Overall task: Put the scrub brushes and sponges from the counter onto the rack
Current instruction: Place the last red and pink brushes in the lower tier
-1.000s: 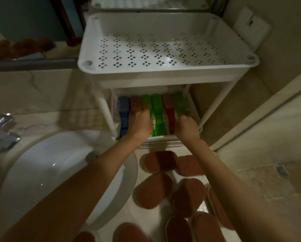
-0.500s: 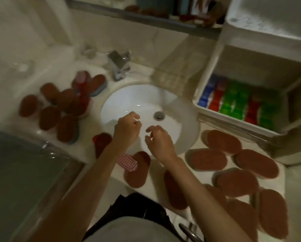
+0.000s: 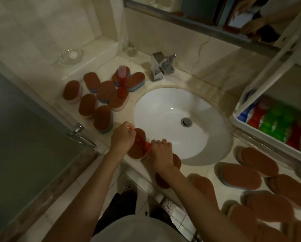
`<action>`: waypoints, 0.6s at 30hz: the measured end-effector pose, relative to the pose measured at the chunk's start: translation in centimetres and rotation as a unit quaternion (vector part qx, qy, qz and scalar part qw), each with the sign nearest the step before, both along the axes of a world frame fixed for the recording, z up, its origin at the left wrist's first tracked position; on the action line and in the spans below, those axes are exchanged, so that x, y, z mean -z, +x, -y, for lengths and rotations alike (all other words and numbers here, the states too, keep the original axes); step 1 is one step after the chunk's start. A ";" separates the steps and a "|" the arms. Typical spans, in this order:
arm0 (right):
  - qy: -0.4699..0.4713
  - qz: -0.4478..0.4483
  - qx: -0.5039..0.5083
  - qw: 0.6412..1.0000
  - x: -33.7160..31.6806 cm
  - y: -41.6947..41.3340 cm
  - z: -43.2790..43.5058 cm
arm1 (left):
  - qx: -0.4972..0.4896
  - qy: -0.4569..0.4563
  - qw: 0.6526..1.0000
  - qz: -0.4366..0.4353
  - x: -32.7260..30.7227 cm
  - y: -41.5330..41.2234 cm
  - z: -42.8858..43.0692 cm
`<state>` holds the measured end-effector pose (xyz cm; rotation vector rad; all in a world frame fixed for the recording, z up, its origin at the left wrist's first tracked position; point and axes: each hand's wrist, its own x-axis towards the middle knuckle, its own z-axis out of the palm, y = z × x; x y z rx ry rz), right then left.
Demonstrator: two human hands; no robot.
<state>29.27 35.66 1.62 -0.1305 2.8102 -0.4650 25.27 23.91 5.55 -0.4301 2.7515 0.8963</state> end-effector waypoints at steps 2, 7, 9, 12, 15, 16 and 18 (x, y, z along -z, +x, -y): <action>0.012 -0.033 0.003 0.999 -1.1 -0.9 0.2 | 0.019 0.006 0.999 -0.025 -0.2 -0.7 0.6; 0.037 -0.099 0.007 0.994 -3.7 -5.5 2.0 | 0.184 -0.068 0.977 -0.079 -0.8 -4.1 3.1; 0.052 -0.114 0.001 0.992 -4.9 -7.8 3.4 | 0.237 -0.133 0.960 -0.071 -1.0 -6.3 4.9; 0.061 -0.120 0.000 0.991 -6.0 -11.5 6.0 | 0.271 -0.156 0.949 -0.039 -1.5 -9.8 8.0; 0.028 -0.133 -0.002 0.991 -6.0 -15.6 8.5 | 0.244 -0.077 0.967 -0.010 -1.8 -13.6 11.1; 0.002 -0.130 0.006 0.992 -5.9 -16.9 9.4 | 0.228 -0.062 0.972 -0.007 -1.6 -14.8 12.1; -0.106 -0.130 0.058 0.984 -5.1 -19.2 10.7 | 0.192 -0.044 0.980 0.005 -1.0 -17.3 14.2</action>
